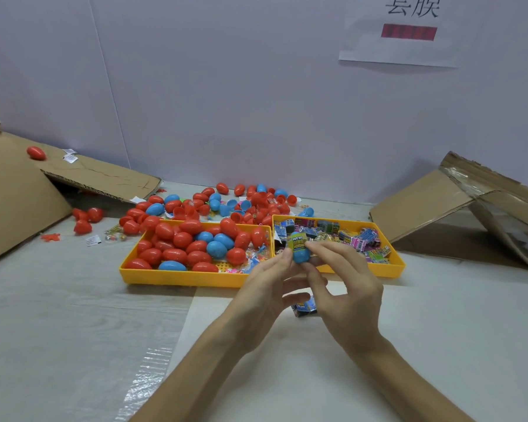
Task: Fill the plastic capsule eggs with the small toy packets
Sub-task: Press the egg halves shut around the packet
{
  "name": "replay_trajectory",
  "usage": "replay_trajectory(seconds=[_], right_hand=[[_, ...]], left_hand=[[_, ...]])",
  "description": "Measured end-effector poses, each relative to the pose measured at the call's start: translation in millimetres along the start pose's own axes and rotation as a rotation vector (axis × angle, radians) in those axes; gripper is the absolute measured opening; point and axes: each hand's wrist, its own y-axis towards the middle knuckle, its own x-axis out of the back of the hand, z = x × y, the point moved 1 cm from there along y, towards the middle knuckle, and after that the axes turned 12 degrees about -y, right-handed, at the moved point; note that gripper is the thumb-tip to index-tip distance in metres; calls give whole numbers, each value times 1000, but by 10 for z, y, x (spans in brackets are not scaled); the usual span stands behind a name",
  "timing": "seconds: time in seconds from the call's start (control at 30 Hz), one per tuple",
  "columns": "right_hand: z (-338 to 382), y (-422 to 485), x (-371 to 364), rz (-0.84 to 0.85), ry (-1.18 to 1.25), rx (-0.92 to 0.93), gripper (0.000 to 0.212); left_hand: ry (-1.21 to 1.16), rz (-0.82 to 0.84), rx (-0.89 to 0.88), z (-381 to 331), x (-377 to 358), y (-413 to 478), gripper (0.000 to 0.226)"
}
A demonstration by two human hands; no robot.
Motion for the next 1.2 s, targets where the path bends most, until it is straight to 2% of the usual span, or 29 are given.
replay_trajectory(seconds=[0.2,0.43,0.53,0.77,0.9,1.0,1.2], right_hand=[[-1,9,23,4,-46,-1,27],[0,4,0,18,-49,56,29],[-5,5,-4,31,-33,23,34],[-36,-2,3,-1,-25,33,22],[-10,10,5,21,2,13,29],[4,25,10,35,25,-30,35],[-9,12,3,39,-30,23,31]], left_hand=[[-47,4,15,-1,-4,4,39],[-57,-103,-143,-44,32,26,38],[-78,-99,-115,-41,31,14,41],[-137,-73,-68,-37,33,7,33],[-183,-43,-46,-50,21,-9,28],[-208,12,-15,-58,-1,-27,33],[-206,-46,-12,-62,-11,-17,44]])
